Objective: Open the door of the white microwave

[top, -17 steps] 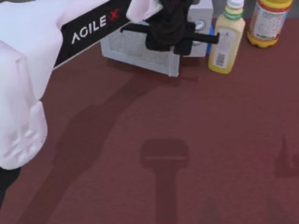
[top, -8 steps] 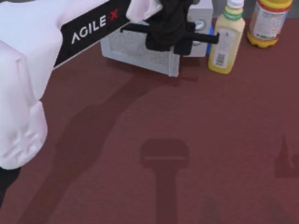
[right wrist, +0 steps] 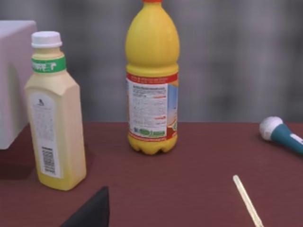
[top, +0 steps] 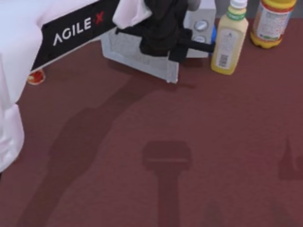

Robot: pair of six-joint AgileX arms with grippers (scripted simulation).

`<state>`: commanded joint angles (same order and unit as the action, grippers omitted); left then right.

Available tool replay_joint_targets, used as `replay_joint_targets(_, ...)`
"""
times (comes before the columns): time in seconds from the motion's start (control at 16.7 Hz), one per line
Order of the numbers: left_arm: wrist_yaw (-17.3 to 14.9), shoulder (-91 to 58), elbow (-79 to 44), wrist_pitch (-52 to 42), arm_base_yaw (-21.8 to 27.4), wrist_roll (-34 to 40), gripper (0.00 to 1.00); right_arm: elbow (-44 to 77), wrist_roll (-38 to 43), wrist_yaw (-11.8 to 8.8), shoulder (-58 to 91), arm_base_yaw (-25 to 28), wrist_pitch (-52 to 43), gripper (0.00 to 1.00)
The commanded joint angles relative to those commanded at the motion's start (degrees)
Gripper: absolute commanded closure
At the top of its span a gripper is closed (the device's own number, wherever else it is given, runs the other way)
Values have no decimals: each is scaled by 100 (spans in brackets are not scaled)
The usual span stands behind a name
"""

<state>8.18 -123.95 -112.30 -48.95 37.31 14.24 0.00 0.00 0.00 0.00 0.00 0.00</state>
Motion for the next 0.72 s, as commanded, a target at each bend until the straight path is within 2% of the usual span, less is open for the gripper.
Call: replay_joint_targets(0.72, -20, 32, 52, 26, -5, -37, 100, 0, 0, 0, 0, 0, 0, 0)
